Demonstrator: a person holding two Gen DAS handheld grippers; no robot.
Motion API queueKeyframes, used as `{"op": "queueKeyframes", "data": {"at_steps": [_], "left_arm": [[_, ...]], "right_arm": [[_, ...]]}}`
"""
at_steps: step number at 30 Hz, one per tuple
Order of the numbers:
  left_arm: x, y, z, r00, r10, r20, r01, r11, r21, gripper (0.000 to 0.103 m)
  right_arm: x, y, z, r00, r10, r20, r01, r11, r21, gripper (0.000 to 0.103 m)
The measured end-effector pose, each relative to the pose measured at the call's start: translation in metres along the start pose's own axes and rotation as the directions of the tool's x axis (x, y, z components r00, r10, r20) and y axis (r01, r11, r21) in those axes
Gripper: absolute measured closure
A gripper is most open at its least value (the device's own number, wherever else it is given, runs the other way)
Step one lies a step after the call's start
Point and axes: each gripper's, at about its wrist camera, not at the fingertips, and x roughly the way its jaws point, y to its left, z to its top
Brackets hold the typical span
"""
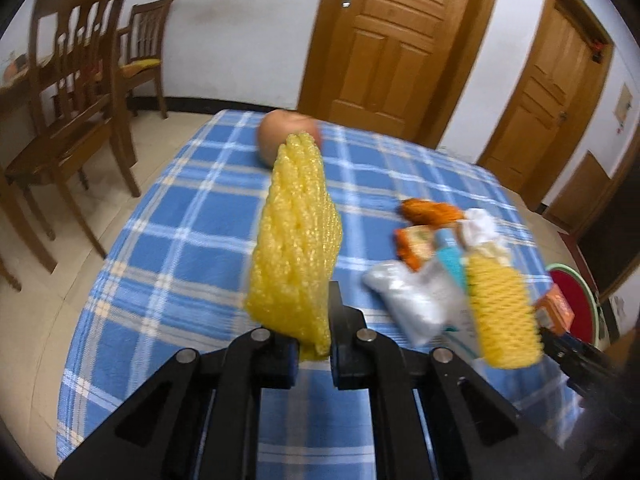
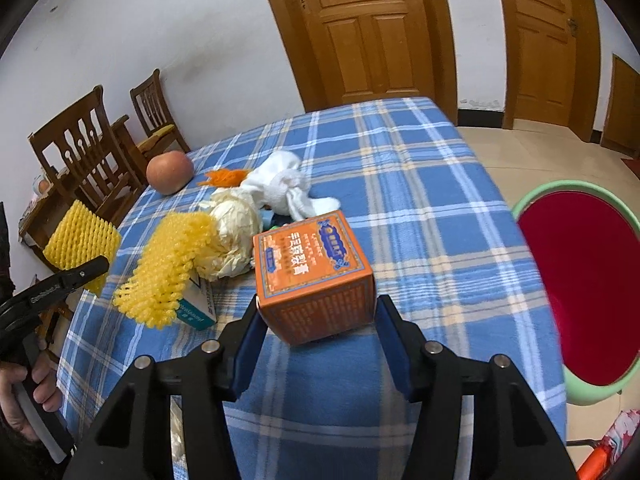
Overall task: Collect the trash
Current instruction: 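Close the left gripper on the yellow foam net while the right gripper grasps the orange box, then carry the foam net and orange box over the red bucket and release both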
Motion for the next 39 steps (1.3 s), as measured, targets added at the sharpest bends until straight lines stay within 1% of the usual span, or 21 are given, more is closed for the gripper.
{"op": "queueKeyframes", "data": {"at_steps": [6, 11, 17, 20, 22, 28, 35, 39], "left_arm": [[-0.011, -0.04, 0.005, 0.997, -0.083, 0.006, 0.082, 0.994, 0.07, 0.093], [-0.015, -0.075, 0.007, 0.991, -0.132, -0.005, 0.131, 0.983, 0.13, 0.093], [-0.017, -0.123, 0.004, 0.982, -0.189, -0.03, 0.191, 0.96, 0.206, 0.093], [-0.016, -0.147, 0.002, 0.97, -0.234, -0.066, 0.243, 0.943, 0.229, 0.093], [-0.015, -0.161, 0.0, 0.964, -0.252, -0.082, 0.264, 0.933, 0.244, 0.093], [-0.011, -0.203, -0.004, 0.952, -0.281, -0.119, 0.305, 0.901, 0.308, 0.093], [0.007, -0.248, -0.012, 0.947, -0.276, -0.165, 0.318, 0.874, 0.368, 0.093], [0.022, -0.272, -0.019, 0.939, -0.276, -0.206, 0.337, 0.855, 0.393, 0.093]], "right_arm": [[-0.014, -0.018, 0.002, 0.999, -0.025, 0.022, 0.024, 0.999, 0.042, 0.046], [-0.032, -0.035, 0.001, 0.997, -0.048, 0.058, 0.043, 0.996, 0.079, 0.046], [-0.053, -0.063, 0.0, 0.992, -0.089, 0.095, 0.075, 0.987, 0.142, 0.046], [-0.065, -0.077, -0.003, 0.987, -0.114, 0.116, 0.093, 0.981, 0.172, 0.046], [-0.072, -0.087, -0.004, 0.984, -0.129, 0.127, 0.103, 0.976, 0.194, 0.045], [-0.087, -0.118, -0.009, 0.972, -0.185, 0.147, 0.143, 0.956, 0.255, 0.045], [-0.092, -0.152, -0.016, 0.963, -0.235, 0.131, 0.182, 0.928, 0.326, 0.045], [-0.09, -0.168, -0.02, 0.958, -0.26, 0.122, 0.201, 0.911, 0.359, 0.045]]}}
